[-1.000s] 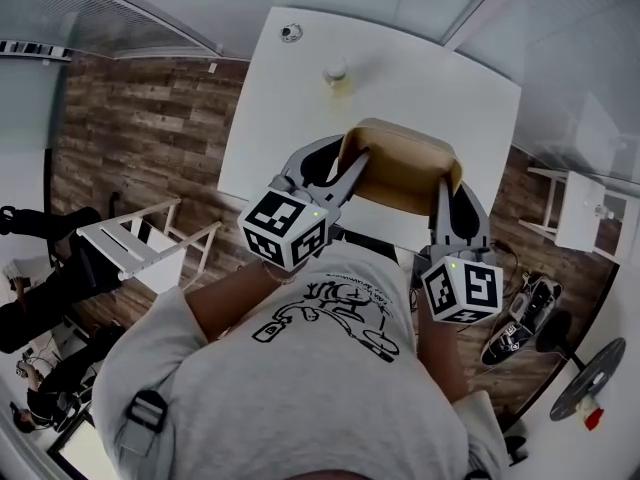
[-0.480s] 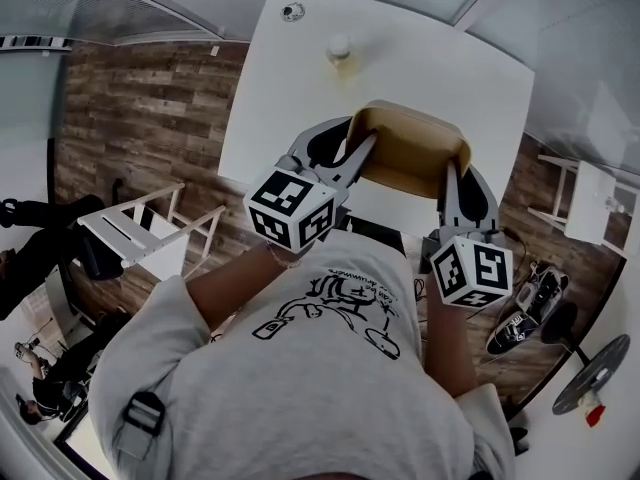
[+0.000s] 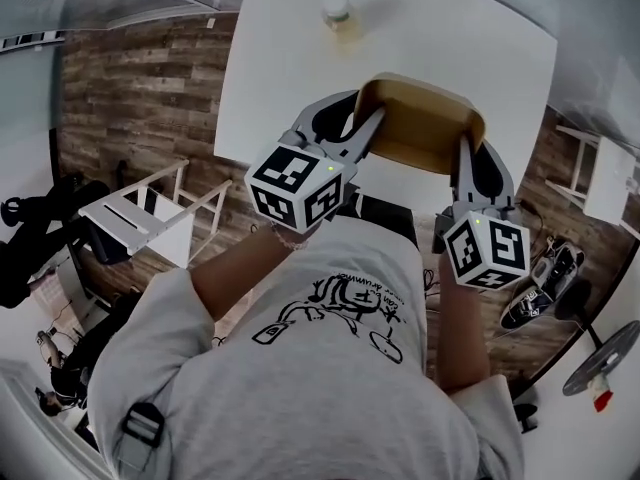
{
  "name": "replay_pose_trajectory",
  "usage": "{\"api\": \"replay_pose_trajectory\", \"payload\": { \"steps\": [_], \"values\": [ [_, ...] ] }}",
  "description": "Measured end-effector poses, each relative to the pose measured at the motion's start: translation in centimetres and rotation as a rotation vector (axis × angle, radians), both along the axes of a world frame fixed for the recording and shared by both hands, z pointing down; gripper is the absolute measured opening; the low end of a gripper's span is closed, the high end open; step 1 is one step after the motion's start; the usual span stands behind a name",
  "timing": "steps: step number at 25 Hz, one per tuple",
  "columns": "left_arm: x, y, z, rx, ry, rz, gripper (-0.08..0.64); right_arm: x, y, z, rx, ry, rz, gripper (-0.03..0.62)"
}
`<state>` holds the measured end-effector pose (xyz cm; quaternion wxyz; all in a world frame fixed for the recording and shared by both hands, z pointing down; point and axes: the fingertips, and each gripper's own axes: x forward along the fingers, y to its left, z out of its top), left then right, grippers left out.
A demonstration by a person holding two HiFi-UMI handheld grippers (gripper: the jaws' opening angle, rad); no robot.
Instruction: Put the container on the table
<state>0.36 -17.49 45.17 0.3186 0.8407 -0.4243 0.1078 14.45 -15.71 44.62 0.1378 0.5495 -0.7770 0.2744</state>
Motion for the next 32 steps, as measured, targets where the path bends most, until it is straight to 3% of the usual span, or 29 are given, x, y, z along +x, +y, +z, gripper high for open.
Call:
{"api": "replay_pose_trajectory", "payload": {
  "steps": [17,32],
  "values": [
    [0.4,-0.8,10.0,-0.091,-0.054,0.015,0.118,0.5,-1.0,11.2,-0.131,0.035,0.006,0.021],
    [0.3,-0.1,18.6,-0.156,-0.184,0.051,0.112,0.4,-0.8,19.6,-0.245,0.046,0.004,0.020]
  ]
}}
